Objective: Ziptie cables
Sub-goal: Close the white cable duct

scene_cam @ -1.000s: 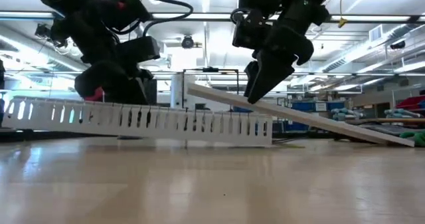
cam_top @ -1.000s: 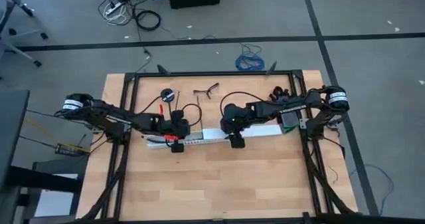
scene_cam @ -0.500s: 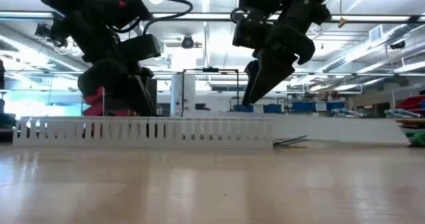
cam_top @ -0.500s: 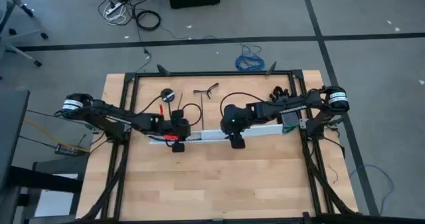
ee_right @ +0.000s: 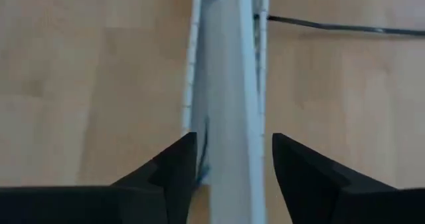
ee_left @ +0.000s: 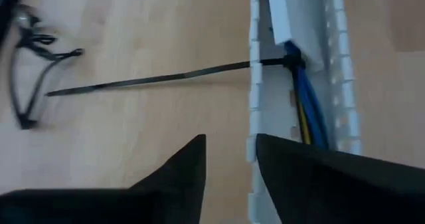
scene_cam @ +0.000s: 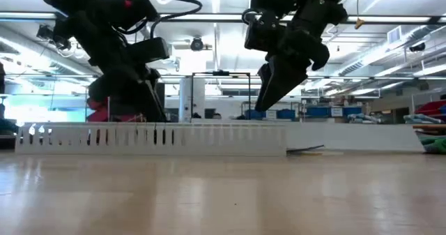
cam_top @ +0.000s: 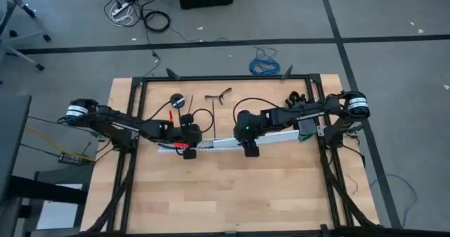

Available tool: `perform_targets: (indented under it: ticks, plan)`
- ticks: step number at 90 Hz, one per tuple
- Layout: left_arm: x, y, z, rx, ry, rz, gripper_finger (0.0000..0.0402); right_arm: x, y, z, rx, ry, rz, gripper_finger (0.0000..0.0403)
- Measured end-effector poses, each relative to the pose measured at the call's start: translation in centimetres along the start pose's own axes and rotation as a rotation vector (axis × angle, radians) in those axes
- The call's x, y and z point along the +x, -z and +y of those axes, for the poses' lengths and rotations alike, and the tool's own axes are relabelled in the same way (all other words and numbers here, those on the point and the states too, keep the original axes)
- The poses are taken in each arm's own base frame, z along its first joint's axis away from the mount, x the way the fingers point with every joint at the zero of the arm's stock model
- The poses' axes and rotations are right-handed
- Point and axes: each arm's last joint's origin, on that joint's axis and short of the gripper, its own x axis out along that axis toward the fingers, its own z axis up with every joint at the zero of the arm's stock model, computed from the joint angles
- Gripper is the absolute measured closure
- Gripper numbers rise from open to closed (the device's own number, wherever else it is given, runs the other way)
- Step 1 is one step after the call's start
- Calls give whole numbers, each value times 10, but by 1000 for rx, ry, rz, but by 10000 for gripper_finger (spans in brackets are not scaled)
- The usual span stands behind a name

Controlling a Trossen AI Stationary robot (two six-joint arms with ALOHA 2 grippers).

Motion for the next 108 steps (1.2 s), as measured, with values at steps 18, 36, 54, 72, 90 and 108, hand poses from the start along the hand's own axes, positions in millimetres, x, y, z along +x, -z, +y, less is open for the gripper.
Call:
perform_targets:
  ticks: [18, 36, 54, 72, 90, 108]
  plan:
    - [-6, -18, 3, 20, 4, -18, 275, -9, 0, 7, -34, 58, 10, 204]
    - [-16, -40, 6, 56, 58, -52, 275, -22, 0, 22, -15, 110, 21, 182]
    - [-23, -54, 9, 90, 54, -70, 275, -33, 5, 49, -49, 282, 54, 146]
    - [-24, -57, 10, 107, 42, -97, 275, -25, 16, 73, -106, 355, 94, 115]
    - [-24, -59, 10, 98, 32, -108, 275, -17, 23, 93, -101, 357, 95, 99]
    - [-23, -58, 10, 97, 33, -103, 275, 2, 38, 108, -150, 428, 177, 94]
